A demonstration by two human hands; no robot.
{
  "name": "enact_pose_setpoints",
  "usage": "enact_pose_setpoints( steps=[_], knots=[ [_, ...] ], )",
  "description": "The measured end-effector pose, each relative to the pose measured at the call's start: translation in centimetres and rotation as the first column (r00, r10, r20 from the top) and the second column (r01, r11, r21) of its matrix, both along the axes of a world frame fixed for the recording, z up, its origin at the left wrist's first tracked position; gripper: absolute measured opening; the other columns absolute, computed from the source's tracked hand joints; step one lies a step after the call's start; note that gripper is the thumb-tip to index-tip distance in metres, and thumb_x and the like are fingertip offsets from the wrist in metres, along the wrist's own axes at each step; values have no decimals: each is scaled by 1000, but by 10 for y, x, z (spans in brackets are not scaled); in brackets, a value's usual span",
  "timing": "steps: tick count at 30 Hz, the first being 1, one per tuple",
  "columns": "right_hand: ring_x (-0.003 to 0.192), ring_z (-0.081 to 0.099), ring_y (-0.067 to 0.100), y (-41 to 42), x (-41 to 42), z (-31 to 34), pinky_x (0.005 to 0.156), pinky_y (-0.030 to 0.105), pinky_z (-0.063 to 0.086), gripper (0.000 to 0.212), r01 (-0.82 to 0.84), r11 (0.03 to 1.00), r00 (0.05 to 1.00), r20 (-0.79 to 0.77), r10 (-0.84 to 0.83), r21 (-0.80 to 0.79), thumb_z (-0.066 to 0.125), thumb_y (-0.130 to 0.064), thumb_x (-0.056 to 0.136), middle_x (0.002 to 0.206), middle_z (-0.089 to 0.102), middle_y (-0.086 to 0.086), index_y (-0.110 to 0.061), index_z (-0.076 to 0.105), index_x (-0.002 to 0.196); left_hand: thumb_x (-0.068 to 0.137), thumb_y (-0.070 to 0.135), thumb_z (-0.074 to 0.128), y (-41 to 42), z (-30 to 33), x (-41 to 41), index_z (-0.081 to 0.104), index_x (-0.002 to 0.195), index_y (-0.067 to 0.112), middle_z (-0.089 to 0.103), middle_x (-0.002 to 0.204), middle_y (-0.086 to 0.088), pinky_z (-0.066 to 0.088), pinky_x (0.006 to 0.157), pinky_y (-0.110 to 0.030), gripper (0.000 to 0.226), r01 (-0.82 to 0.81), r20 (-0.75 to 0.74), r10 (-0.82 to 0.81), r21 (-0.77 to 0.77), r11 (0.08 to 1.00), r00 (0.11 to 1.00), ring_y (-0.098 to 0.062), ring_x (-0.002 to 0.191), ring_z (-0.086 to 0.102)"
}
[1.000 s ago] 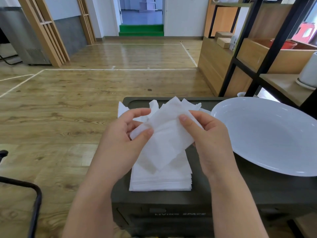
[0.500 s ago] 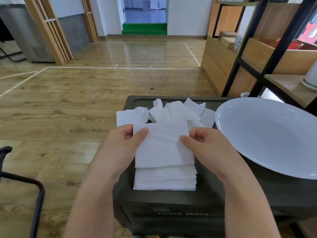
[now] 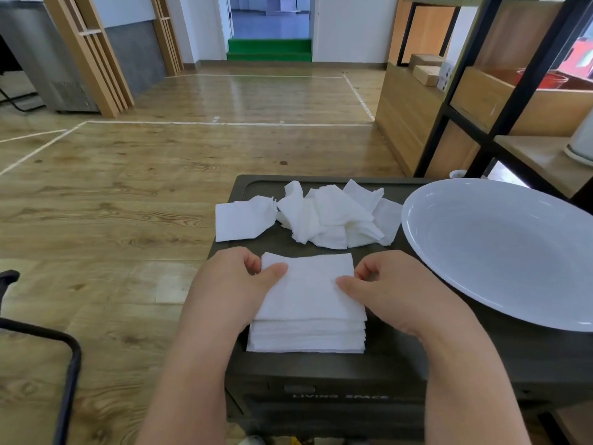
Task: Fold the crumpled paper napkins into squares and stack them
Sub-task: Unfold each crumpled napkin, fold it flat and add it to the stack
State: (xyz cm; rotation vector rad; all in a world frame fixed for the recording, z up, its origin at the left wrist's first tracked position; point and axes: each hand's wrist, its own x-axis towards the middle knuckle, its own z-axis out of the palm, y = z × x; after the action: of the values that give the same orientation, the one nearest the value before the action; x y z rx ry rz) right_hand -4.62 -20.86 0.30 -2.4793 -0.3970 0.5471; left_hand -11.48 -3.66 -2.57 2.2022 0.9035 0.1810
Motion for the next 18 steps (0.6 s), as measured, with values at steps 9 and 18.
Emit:
enact_pose_setpoints(
  steps=[9, 18],
  knots=[
    [72, 49, 3, 5, 3, -8, 57, 17, 35, 19, 69, 997, 990, 126, -65, -30, 63, -41, 86, 84, 54, -10, -25, 53, 91, 78, 55, 66, -6, 2, -1, 44, 98, 20, 51, 79, 8, 30, 51, -25, 47, -50, -37, 55, 120, 991, 998, -12, 69, 49],
    [69, 47, 6, 45, -12, -27, 56, 11, 33, 10, 22, 984, 867, 487, -108, 179, 55, -29, 93, 98, 52, -6, -30, 60, 102, 90, 37, 58, -15, -15, 13, 54, 82, 22, 56, 69, 8, 45, 59, -32, 18, -26, 251, -48, 283, 959, 967, -13, 67, 54]
  ],
)
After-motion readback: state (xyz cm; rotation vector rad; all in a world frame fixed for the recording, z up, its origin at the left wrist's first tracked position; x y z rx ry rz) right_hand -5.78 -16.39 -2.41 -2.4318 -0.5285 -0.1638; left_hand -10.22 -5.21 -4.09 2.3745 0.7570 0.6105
